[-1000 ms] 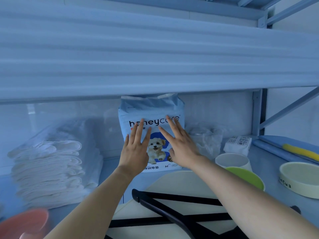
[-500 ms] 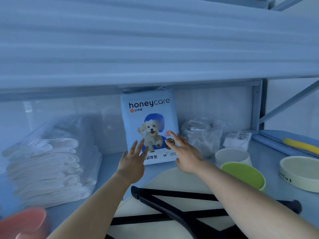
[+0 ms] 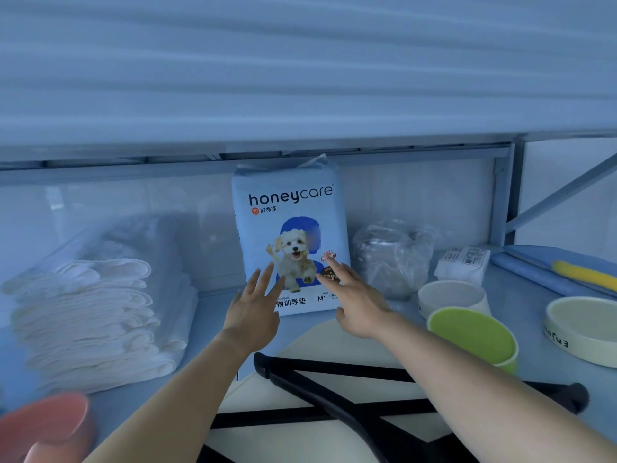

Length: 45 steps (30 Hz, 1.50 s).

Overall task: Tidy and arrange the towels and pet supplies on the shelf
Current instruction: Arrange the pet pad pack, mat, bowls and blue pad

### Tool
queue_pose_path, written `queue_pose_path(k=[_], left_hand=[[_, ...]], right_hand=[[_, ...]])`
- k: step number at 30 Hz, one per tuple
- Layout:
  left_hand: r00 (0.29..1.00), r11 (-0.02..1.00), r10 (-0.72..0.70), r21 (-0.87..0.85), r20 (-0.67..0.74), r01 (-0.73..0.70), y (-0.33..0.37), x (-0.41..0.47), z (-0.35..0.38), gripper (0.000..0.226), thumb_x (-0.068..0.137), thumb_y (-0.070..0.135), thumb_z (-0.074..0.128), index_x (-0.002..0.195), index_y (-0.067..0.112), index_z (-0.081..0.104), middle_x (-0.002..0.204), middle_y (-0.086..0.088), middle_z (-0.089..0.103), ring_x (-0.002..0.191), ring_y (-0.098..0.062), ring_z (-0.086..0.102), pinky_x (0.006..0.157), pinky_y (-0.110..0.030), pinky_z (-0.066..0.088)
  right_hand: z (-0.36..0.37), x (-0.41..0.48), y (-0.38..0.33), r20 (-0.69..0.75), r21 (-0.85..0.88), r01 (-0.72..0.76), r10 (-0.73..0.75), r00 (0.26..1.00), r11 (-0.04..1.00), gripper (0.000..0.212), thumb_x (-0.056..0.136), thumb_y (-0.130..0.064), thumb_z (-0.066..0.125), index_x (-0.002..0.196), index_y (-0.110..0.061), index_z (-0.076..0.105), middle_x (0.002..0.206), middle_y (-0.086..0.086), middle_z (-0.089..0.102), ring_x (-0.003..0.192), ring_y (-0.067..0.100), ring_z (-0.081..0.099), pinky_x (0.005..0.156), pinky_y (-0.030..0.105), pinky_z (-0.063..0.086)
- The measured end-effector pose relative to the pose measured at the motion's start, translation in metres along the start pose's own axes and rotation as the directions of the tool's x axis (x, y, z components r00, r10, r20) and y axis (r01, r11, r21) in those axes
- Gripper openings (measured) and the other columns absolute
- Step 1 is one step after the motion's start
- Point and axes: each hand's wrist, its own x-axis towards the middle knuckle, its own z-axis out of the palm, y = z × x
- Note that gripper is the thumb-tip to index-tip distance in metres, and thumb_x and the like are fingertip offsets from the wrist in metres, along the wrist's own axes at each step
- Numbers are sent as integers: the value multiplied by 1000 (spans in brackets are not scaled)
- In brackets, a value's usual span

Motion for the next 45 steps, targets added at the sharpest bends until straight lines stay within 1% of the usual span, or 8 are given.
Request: queue_pose_path(k=[7, 14, 17, 23, 29, 34, 39, 45], left_hand=[[999, 999, -27, -36, 42, 29, -6, -6, 0, 69, 95, 29, 43, 149, 28, -1, 155, 3, -19, 144, -22, -11, 107, -39, 35], [997, 990, -82, -117, 5, 82, -13, -9, -2, 68, 94, 29, 46, 149, 27, 6, 156, 5, -9, 143, -21, 8, 87, -34, 51], [993, 980, -114, -165, -7, 111, -19, -6, -3, 70, 93, 28, 49, 149, 26, 7, 156, 3, -8, 142, -24, 12, 89, -34, 51], [999, 996, -11, -93, 35, 14, -13, -6, -2, 68, 94, 32, 46, 149, 29, 6, 156, 7, -9, 143, -20, 9, 79, -31, 53], [982, 979, 104, -190, 157, -74, -1, -19, 0, 47, 96, 43, 39, 141, 34, 31, 151, 13, 24, 135, -10, 28, 101, -32, 39], [980, 942, 155, -316, 123, -110, 10, -38, -9, 27, 93, 44, 44, 117, 40, 56, 125, 21, 53, 117, -3, 46, 97, -24, 40], [971, 929, 200, -342, 131, -145, 28, -54, -17, 21, 92, 44, 43, 102, 42, 62, 105, 23, 61, 94, 0, 55, 84, -29, 49], [967, 900, 240, -393, 82, -190, 35, -78, -19, 17, 91, 39, 51, 104, 41, 62, 103, 24, 55, 91, 5, 50, 84, -21, 46]], right_hand=[[1, -4, 5, -12, -8, 9, -9, 1000, 1000, 71, 85, -4, 45, 148, -26, 18, 155, -13, -16, 144, 16, 2, 87, 31, 46], [1, -7, 11, -14, -10, -9, 9, 1000, 1000, 70, 85, -7, 47, 146, -27, 21, 155, -11, -16, 142, 17, 10, 88, 35, 49], [-2, -7, 13, -18, -16, -34, 34, 999, 999, 68, 86, -7, 48, 146, -27, 21, 156, -9, -15, 143, 19, 10, 89, 36, 49], [-2, -4, 12, -2, -8, -38, 38, 999, 999, 69, 88, -9, 47, 147, -29, 18, 156, -11, -14, 143, 18, 9, 88, 34, 48], [-4, -18, 8, 138, 11, 24, -25, 990, 1000, 57, 92, -24, 48, 145, -31, 27, 157, -7, 5, 141, 18, 21, 104, 36, 38], [-20, -45, 8, 127, 57, 74, -81, 989, 996, 48, 92, -29, 51, 138, -31, 41, 152, -8, 22, 134, 14, 34, 106, 30, 35], [-29, -73, 7, 122, 123, 95, -110, 986, 988, 36, 91, -36, 53, 126, -29, 54, 139, -10, 42, 125, 10, 43, 105, 30, 34], [-33, -105, 7, 109, 241, 127, -157, 982, 962, 25, 89, -35, 57, 113, -28, 64, 115, -15, 61, 108, 6, 53, 93, 24, 42]])
